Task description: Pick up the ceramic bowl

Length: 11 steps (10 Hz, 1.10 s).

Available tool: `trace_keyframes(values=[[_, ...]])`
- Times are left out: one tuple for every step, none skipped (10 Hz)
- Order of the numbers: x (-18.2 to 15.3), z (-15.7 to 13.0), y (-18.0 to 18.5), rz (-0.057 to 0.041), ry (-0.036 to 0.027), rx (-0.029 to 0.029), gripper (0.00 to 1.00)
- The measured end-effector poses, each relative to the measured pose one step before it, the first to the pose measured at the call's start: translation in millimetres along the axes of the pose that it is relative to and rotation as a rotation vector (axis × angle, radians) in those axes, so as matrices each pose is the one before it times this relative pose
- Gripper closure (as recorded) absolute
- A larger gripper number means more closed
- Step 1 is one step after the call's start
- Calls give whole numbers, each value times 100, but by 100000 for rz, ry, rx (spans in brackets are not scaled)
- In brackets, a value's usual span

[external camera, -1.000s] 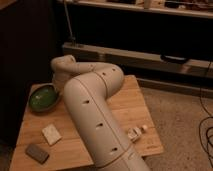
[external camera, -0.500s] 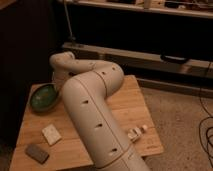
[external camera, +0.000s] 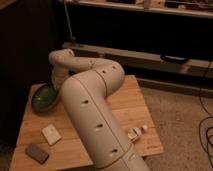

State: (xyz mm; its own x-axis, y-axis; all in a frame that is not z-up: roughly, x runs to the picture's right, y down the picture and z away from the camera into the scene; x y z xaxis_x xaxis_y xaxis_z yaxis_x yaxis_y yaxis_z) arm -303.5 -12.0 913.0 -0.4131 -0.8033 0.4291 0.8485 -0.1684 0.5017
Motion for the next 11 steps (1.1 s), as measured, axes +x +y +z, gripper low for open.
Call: trace_keyframes(values=[[-131, -185, -143, -105, -19, 12, 90], [-106, -18, 7, -42, -193, -97, 90], [-62, -83, -82, -115, -109, 45, 90], [-25, -114, -2, -26, -198, -91, 90], [-56, -146, -100, -33, -108, -64, 90], [-91, -179, -242, -167, -174, -64, 90], [-124, -223, -323, -251, -237, -2, 90], [-97, -129, -84, 9, -131, -43, 90], [-100, -64, -8, 36, -134, -114, 90], [-104, -72, -128, -28, -139, 29, 90], [-31, -31, -57, -29, -127, -38, 90]])
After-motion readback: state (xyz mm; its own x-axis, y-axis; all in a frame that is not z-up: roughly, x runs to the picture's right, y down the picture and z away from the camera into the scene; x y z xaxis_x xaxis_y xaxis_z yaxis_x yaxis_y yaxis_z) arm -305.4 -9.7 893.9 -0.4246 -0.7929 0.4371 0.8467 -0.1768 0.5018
